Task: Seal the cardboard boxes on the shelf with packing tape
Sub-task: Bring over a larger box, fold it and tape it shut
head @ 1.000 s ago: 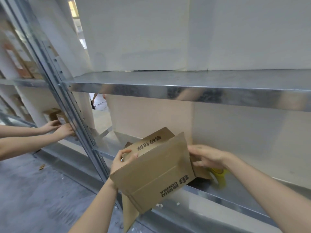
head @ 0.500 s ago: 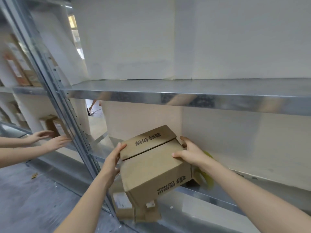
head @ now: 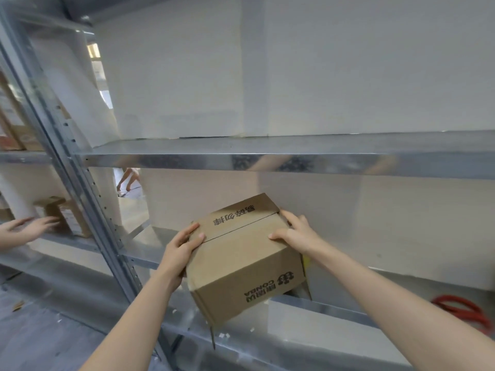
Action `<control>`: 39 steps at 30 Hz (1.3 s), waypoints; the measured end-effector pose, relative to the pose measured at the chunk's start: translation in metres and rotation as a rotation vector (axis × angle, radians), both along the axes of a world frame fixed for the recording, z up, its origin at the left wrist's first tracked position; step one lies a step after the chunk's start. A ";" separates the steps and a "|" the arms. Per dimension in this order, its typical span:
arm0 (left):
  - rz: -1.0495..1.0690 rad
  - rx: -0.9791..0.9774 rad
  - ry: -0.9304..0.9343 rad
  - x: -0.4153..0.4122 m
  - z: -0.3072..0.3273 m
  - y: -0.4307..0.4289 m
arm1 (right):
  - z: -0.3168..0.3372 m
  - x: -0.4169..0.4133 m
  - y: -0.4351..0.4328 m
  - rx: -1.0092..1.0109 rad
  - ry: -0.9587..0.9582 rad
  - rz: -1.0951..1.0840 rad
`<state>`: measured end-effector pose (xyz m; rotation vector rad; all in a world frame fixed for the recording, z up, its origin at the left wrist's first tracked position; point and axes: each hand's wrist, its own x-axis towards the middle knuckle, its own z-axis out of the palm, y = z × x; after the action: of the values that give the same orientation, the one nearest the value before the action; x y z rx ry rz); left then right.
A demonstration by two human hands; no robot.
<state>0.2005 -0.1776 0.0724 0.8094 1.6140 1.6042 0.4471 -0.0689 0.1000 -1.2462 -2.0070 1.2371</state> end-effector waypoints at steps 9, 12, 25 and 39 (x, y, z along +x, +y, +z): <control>-0.184 -0.017 -0.010 0.042 0.009 0.020 | 0.001 0.049 -0.016 -0.114 0.185 -0.193; -0.264 -0.053 0.012 0.059 0.001 0.028 | 0.001 0.077 -0.025 -0.138 0.204 -0.232; -0.575 0.048 0.066 0.172 -0.019 0.069 | 0.004 0.190 -0.068 -0.008 0.316 -0.540; -0.518 0.003 0.235 0.212 -0.033 0.132 | -0.031 0.226 0.007 0.019 0.175 -0.512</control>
<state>0.4130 -0.0459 0.0398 1.3319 1.3986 1.1737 0.6731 -0.0620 0.0693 -1.4659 -1.4461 1.0268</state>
